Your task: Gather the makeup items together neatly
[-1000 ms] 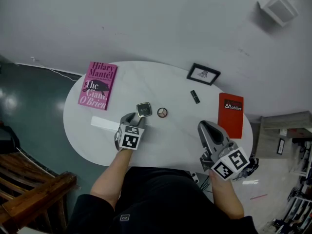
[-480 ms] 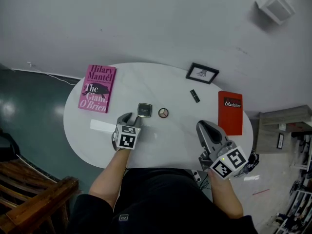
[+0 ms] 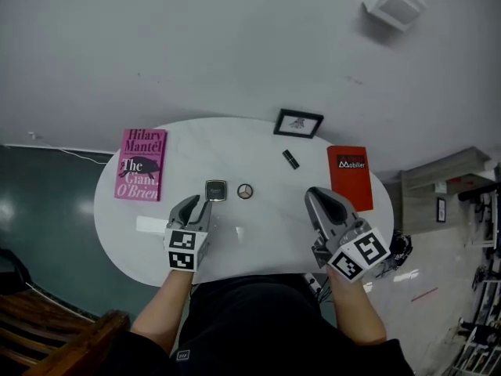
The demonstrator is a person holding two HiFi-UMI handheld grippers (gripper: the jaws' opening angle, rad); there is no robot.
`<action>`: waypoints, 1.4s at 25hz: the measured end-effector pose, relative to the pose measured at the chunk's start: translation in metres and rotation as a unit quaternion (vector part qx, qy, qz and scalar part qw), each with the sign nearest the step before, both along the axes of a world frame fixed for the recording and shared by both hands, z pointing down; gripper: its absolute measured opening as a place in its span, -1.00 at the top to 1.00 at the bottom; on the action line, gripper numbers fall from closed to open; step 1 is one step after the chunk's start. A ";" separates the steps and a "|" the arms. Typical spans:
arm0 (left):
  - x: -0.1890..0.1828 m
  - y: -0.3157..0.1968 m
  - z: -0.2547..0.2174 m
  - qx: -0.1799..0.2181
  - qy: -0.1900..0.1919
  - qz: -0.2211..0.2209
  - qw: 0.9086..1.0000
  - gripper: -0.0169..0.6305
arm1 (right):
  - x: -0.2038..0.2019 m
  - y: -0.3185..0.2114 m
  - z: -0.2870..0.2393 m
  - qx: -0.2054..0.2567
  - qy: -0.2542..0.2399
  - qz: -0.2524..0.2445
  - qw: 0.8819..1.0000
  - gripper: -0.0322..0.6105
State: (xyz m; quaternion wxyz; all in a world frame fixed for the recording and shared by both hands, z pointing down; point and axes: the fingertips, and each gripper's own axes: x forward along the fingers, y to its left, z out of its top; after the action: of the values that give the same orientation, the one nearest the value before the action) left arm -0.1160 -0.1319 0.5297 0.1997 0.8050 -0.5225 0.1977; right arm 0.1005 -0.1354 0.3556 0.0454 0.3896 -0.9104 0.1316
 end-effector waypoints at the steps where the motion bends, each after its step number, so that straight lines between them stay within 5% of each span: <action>1: 0.004 -0.001 -0.014 0.014 0.005 0.002 1.000 0.62 | 0.004 -0.002 -0.001 0.003 0.003 0.001 1.000 0.78; 15: 0.078 -0.017 -0.139 0.117 0.050 0.011 0.992 0.85 | 0.048 -0.027 0.020 0.001 0.024 -0.030 0.999 0.78; 28: 0.118 -0.051 -0.137 0.118 0.072 0.008 0.990 0.88 | 0.051 -0.105 0.146 -0.088 0.110 -0.047 0.989 0.77; 35: 0.108 -0.044 -0.118 0.086 0.081 -0.002 0.993 0.88 | 0.049 -0.134 0.231 -0.147 0.185 -0.039 0.971 0.54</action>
State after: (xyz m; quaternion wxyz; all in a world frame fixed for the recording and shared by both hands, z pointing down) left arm -0.0076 -0.1762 0.4116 0.1718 0.8312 -0.5217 0.0860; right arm 0.1497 -0.2691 0.5869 0.2750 0.3607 -0.8712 0.1877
